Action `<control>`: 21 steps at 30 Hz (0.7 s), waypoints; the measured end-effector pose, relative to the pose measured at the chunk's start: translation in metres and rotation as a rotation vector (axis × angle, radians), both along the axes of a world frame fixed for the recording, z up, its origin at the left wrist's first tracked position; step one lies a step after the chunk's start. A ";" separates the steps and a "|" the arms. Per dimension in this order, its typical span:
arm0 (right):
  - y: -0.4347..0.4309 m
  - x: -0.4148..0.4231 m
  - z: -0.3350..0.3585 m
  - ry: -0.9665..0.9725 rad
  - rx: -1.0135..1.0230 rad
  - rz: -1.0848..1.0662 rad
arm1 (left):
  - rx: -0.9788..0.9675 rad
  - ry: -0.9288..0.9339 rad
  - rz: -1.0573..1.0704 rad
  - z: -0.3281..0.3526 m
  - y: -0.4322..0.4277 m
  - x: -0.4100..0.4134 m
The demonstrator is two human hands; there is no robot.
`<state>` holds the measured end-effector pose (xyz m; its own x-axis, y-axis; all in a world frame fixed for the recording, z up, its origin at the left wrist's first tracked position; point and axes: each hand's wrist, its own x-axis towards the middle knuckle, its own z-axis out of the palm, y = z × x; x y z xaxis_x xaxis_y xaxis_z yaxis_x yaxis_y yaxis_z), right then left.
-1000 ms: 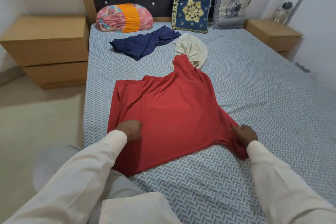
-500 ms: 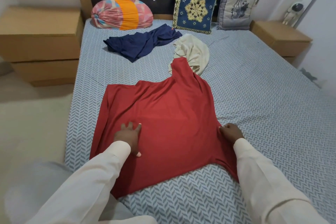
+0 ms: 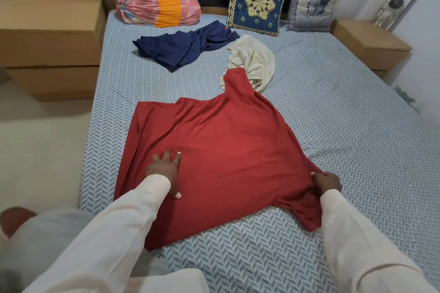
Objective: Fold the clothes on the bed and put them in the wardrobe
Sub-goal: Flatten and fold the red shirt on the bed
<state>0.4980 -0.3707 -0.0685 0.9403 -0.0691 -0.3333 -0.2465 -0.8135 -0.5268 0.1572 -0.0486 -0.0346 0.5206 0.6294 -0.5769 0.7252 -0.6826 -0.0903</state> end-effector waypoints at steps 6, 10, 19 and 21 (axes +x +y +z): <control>0.069 -0.029 0.017 -0.383 -0.412 0.112 | -0.040 -0.056 -0.009 0.003 0.019 -0.002; 0.152 -0.052 0.017 -0.522 -0.369 0.458 | 0.006 -0.295 0.085 0.003 0.053 -0.015; 0.385 -0.149 0.010 -0.484 0.056 1.223 | 0.207 -0.523 0.295 -0.014 0.140 -0.052; 0.437 -0.167 0.015 -0.436 0.064 1.297 | 0.111 -0.591 0.398 -0.018 0.154 -0.056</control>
